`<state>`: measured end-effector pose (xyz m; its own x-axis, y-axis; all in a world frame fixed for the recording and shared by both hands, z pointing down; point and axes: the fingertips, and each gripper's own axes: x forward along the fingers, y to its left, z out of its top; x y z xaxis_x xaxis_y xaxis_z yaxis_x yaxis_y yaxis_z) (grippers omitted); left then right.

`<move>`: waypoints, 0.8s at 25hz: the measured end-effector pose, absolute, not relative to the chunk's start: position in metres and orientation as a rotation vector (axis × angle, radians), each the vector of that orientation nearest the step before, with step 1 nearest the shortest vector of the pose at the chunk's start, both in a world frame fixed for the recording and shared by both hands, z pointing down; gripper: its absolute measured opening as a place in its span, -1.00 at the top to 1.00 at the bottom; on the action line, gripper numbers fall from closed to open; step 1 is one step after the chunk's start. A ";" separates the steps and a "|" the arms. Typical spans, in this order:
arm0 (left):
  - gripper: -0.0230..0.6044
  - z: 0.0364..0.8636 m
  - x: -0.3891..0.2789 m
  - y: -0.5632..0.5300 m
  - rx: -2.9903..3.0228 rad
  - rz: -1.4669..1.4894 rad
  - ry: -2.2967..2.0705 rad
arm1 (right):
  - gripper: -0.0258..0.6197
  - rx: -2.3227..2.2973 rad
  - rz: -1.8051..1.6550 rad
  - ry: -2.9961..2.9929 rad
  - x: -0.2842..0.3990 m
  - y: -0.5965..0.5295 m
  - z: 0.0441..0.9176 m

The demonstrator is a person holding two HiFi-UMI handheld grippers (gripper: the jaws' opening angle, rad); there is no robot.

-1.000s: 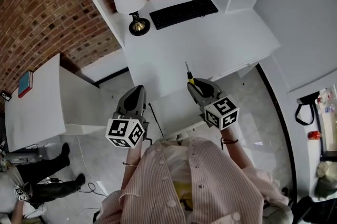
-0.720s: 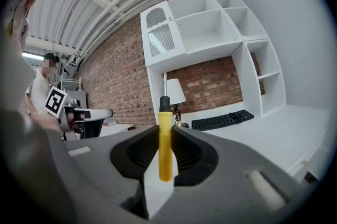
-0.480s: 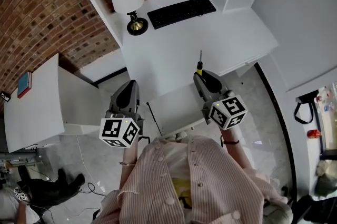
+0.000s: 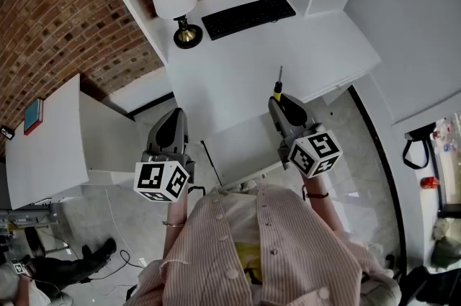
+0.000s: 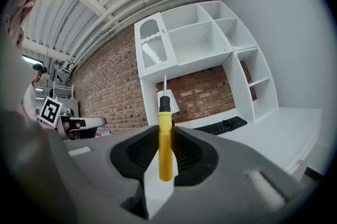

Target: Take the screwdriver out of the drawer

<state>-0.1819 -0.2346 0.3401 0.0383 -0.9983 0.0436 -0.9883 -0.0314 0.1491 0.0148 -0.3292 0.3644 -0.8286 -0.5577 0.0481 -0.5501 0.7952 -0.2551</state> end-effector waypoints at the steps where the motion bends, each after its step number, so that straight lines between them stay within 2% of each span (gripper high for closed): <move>1: 0.93 0.341 -0.183 -0.235 2.158 -0.108 -2.084 | 0.67 -0.914 -0.406 2.948 0.015 -0.330 0.365; 20: 0.93 0.350 -0.189 -0.231 2.142 -0.098 -2.064 | 0.67 -0.920 -0.402 2.982 0.009 -0.325 0.373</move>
<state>-0.1887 -0.2311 0.3504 0.0425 -0.9968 0.0675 -0.9860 -0.0309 0.1639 0.0093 -0.3253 0.3731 -0.8290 -0.5536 0.0792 -0.5548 0.7964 -0.2406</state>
